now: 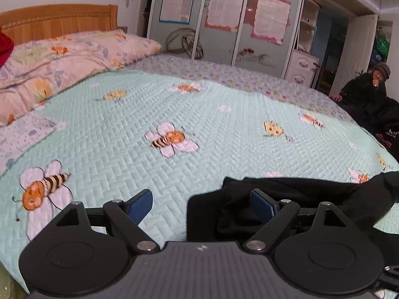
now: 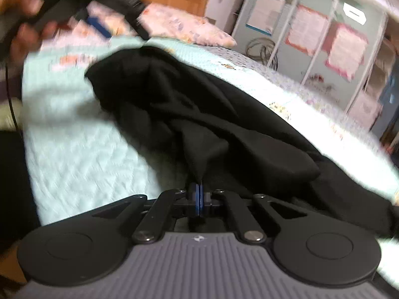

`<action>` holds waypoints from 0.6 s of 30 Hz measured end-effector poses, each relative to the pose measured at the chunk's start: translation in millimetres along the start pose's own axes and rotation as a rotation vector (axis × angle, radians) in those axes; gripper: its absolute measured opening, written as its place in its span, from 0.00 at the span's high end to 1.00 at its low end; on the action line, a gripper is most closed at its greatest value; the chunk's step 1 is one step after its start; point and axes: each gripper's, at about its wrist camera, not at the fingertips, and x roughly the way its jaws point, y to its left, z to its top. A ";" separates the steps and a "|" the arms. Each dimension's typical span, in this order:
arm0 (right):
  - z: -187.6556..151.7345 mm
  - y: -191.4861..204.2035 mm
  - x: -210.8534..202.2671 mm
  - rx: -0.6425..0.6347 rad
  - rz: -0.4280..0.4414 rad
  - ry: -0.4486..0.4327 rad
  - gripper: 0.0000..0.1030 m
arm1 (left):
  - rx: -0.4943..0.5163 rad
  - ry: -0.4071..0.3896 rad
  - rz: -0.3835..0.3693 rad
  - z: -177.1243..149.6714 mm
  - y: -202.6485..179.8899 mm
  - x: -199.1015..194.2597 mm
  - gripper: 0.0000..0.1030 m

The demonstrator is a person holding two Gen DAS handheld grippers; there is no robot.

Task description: Fold clothes

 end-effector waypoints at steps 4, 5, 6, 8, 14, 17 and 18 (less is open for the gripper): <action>12.8 -52.2 -44.0 0.340 0.195 -0.050 0.99 | -0.037 -0.038 0.031 -1.4 15.4 -15.9 0.11; 13.7 -64.0 -58.4 0.385 0.234 -0.068 0.99 | -0.045 -0.032 0.034 -4.0 19.6 -17.9 0.10; 13.4 -73.0 -71.5 0.408 0.260 -0.079 0.99 | -0.051 -0.026 0.037 -6.7 23.2 -19.6 0.10; 8.8 -82.4 -86.9 0.393 0.290 -0.057 0.99 | -0.044 -0.002 0.047 -13.7 26.5 -20.3 0.10; -23.4 -84.3 -95.8 0.346 0.275 0.099 0.99 | 0.033 0.076 0.056 -33.6 23.2 -18.2 0.10; -32.1 -82.6 -92.4 0.343 0.267 0.133 0.99 | 0.080 0.126 0.040 -42.8 16.8 -13.6 0.10; -33.8 -82.0 -90.7 0.344 0.269 0.141 0.99 | 0.095 0.139 0.034 -45.5 14.3 -11.8 0.10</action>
